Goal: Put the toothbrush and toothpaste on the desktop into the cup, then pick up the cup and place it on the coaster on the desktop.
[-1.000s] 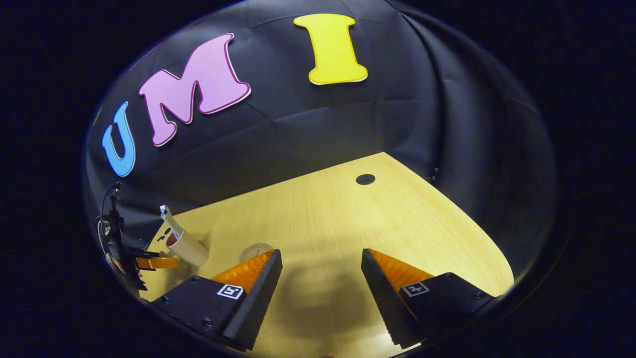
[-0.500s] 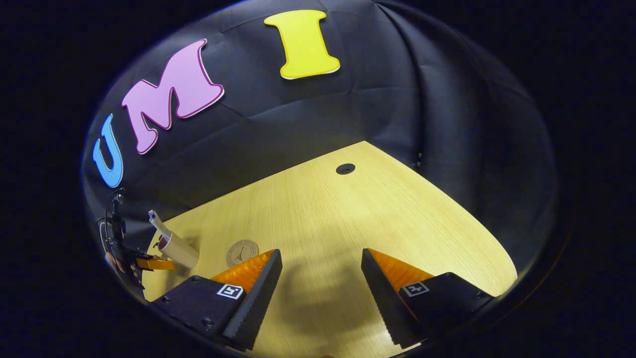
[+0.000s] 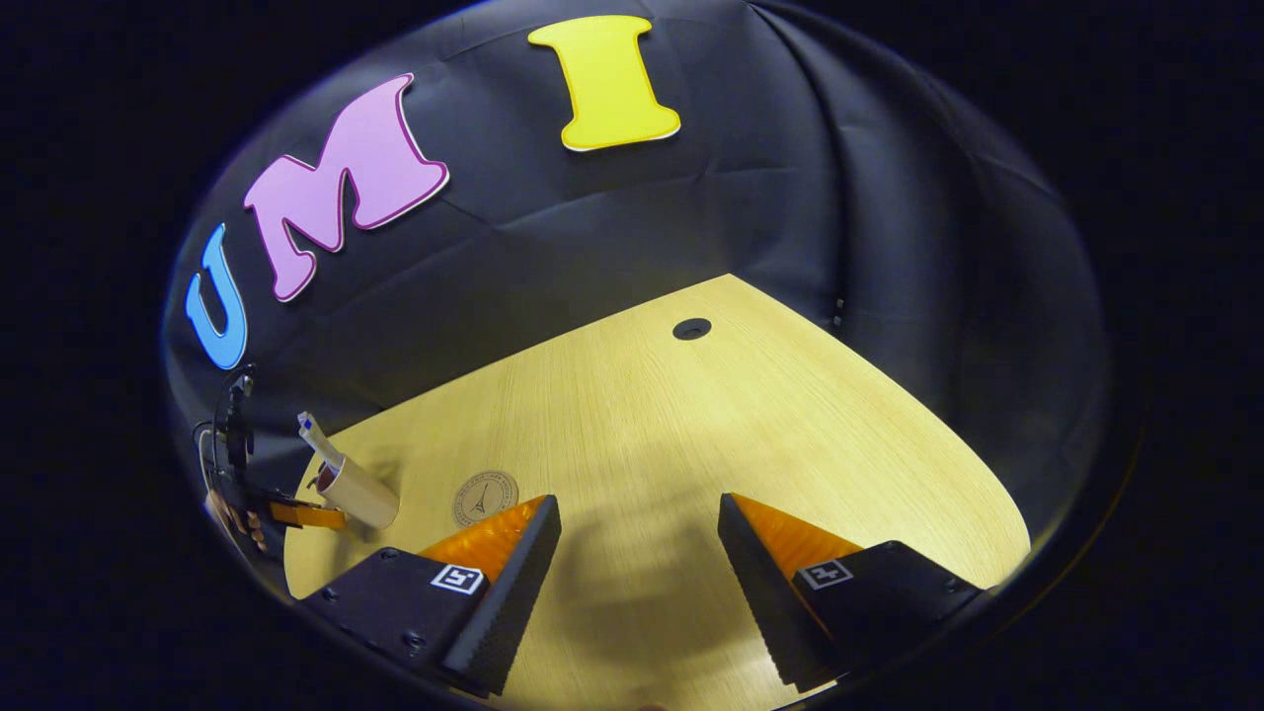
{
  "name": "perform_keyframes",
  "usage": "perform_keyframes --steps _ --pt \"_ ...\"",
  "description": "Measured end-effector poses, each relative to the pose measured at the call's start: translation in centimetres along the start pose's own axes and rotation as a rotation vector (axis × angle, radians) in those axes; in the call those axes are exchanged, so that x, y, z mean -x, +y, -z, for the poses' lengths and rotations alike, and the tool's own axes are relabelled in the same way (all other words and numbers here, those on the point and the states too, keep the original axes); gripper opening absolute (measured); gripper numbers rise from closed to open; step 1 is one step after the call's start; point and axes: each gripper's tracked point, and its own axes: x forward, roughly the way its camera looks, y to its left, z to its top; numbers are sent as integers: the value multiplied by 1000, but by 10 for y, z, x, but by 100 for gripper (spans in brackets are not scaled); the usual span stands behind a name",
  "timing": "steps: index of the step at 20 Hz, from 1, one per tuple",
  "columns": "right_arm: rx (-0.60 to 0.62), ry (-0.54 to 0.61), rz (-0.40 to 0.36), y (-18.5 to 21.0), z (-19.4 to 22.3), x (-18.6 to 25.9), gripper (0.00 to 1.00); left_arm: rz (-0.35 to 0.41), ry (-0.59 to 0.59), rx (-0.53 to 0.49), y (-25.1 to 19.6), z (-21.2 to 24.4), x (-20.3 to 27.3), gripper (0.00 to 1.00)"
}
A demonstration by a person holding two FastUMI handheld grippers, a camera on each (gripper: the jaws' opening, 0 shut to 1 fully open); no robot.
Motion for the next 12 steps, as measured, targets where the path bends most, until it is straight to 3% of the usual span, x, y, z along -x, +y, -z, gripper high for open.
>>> perform_keyframes --steps 6,7,8,12 --pt "12 -4 14 -4 -3 4 98 -21 -43 25 -2 -6 6 15" --pt "17 -7 17 -5 -3 4 98 -17 -50 27 -3 -7 7 10" --pt "20 -8 17 -6 -4 5 98 -14 -57 33 -4 -8 10 15" --pt "30 -10 14 -6 -5 8 98 6 -88 56 -11 -11 15 14"
